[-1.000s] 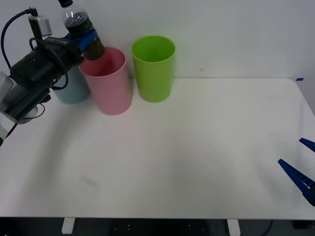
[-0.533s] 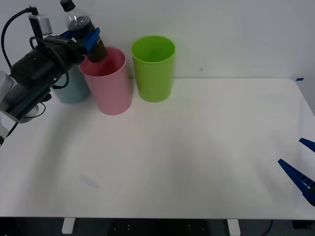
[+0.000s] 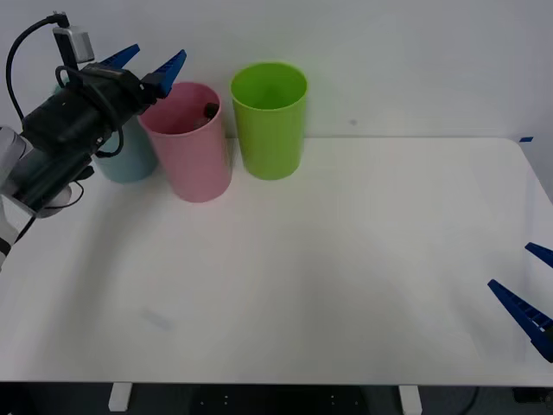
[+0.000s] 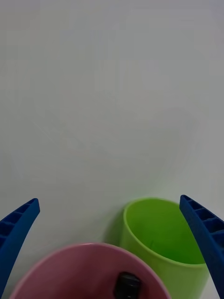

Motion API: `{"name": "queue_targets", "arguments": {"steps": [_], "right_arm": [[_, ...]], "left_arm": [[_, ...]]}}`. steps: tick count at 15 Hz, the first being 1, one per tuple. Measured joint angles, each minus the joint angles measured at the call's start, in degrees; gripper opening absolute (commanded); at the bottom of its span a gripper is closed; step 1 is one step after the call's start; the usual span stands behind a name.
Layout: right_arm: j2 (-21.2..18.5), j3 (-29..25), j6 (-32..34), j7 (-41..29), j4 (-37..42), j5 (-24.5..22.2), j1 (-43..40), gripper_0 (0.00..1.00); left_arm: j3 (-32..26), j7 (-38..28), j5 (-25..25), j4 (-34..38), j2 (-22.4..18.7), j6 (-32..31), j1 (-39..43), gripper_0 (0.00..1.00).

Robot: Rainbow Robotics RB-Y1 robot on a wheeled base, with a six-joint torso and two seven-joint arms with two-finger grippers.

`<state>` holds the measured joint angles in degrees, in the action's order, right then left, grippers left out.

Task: Grasp the object on the table and drop it into the matching bin: aluminum can to the light blue bin, PET bottle to the pink bin.

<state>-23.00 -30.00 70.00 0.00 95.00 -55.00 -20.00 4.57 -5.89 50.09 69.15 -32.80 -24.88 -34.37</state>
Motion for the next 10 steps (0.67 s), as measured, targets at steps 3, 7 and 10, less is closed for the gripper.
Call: {"name": "queue_targets", "arguments": {"steps": [3,7,10], "right_arm": [[0.0,0.0,0.0,0.0,0.0,0.0,0.0,1.0],[0.0,0.0,0.0,0.0,0.0,0.0,0.0,1.0],[0.0,0.0,0.0,0.0,0.0,0.0,0.0,1.0]], "left_arm": [[-0.3,0.1,-2.3,2.8,-1.3,-0.1,2.8,1.0],[-3.9,0.1,-3.8,7.8,-2.6,-1.1,9.0,1.0],[-8.2,0.2,-4.3,12.1,-3.2,-3.3,15.3,1.0]]}}
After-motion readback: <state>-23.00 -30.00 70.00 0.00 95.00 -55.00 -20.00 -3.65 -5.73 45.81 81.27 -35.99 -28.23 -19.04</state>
